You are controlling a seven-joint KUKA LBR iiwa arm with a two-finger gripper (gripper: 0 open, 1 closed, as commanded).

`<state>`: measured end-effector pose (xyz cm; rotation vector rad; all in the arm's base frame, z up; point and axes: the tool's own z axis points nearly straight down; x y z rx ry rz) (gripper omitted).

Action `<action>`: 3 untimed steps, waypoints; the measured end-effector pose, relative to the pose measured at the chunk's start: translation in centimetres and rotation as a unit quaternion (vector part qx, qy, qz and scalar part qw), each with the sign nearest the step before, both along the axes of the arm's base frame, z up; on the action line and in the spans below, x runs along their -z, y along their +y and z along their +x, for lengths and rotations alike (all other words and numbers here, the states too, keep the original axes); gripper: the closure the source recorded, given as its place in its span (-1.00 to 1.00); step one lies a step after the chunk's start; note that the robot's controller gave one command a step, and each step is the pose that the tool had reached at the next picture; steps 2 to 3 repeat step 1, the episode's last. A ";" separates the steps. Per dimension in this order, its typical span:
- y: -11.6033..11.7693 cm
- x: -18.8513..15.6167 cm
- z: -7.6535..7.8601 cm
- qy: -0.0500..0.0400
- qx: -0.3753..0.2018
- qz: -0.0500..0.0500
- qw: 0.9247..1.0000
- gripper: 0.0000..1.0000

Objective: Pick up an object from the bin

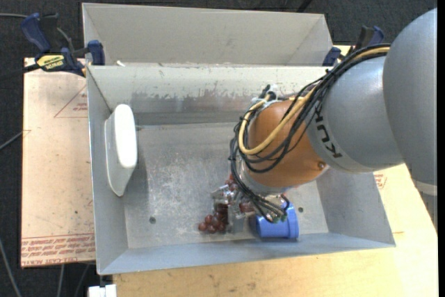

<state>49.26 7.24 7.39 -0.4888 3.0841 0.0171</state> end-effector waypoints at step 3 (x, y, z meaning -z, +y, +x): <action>-1.0 -19.8 -0.1 -0.002 0.019 0.001 1.000 1.00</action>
Offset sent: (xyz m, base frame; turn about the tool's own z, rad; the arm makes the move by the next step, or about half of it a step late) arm 0.0000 0.0000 0.0000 0.0000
